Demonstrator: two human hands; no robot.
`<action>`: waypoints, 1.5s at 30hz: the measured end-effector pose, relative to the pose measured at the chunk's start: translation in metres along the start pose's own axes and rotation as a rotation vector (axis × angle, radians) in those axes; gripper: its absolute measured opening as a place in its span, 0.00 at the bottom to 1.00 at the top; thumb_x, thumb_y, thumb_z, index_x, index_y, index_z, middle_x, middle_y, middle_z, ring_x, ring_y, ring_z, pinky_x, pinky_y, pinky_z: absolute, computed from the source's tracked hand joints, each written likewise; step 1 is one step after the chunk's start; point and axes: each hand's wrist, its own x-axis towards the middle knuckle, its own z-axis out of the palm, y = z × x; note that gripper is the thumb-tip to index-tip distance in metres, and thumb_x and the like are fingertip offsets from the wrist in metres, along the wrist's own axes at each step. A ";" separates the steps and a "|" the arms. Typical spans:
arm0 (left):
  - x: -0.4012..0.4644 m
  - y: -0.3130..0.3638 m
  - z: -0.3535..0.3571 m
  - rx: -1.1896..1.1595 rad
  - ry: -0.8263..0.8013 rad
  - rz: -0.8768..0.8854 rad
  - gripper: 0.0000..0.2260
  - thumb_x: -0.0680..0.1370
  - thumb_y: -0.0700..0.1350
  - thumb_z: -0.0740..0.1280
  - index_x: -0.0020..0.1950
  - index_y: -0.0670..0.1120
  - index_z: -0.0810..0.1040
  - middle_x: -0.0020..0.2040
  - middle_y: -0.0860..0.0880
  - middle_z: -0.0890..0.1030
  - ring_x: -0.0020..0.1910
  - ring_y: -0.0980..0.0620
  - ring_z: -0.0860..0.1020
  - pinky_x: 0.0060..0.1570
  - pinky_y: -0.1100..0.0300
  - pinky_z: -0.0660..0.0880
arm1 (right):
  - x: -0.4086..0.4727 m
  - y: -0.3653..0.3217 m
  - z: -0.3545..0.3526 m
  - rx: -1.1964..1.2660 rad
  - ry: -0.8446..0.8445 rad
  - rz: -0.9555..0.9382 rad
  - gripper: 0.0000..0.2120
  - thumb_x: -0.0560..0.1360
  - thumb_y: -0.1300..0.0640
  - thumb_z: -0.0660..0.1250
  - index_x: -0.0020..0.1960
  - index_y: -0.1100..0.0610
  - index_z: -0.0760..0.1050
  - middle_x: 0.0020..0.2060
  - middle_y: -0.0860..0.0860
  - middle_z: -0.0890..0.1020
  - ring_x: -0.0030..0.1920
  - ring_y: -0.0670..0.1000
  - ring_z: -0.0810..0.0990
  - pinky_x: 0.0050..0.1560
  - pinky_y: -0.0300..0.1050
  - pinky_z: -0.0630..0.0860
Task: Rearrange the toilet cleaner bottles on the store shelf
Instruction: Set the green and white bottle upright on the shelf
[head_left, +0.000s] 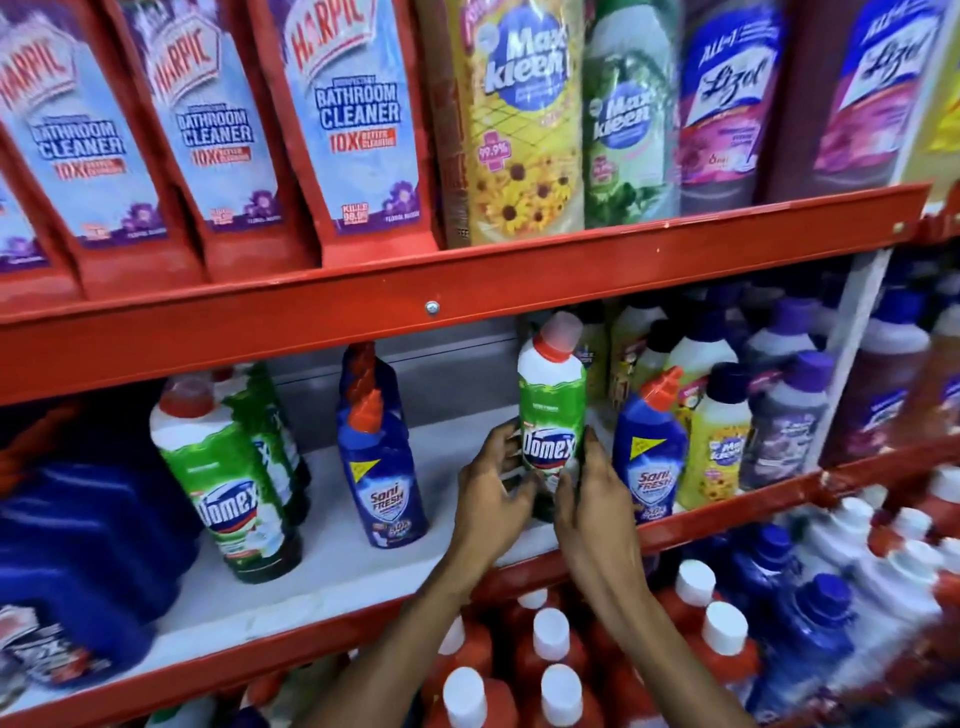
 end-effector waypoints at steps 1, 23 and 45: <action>0.000 0.000 0.000 -0.025 0.018 -0.001 0.26 0.70 0.39 0.67 0.64 0.62 0.71 0.58 0.59 0.83 0.55 0.65 0.82 0.59 0.61 0.80 | 0.002 0.000 0.000 0.013 0.023 -0.003 0.22 0.79 0.63 0.61 0.72 0.59 0.66 0.58 0.61 0.82 0.55 0.64 0.82 0.50 0.50 0.77; -0.139 -0.029 -0.182 0.023 0.684 0.073 0.25 0.76 0.45 0.72 0.72 0.57 0.75 0.62 0.53 0.85 0.58 0.58 0.84 0.58 0.59 0.81 | -0.109 -0.159 0.091 0.355 -0.242 -0.292 0.20 0.80 0.56 0.61 0.72 0.52 0.69 0.62 0.48 0.82 0.60 0.46 0.81 0.60 0.48 0.79; -0.148 -0.055 -0.215 0.303 0.718 0.093 0.28 0.78 0.49 0.68 0.78 0.47 0.67 0.80 0.43 0.65 0.78 0.53 0.64 0.75 0.67 0.63 | -0.116 -0.158 0.108 -0.028 -0.320 -0.480 0.27 0.80 0.54 0.61 0.78 0.54 0.60 0.75 0.48 0.68 0.73 0.46 0.66 0.72 0.37 0.66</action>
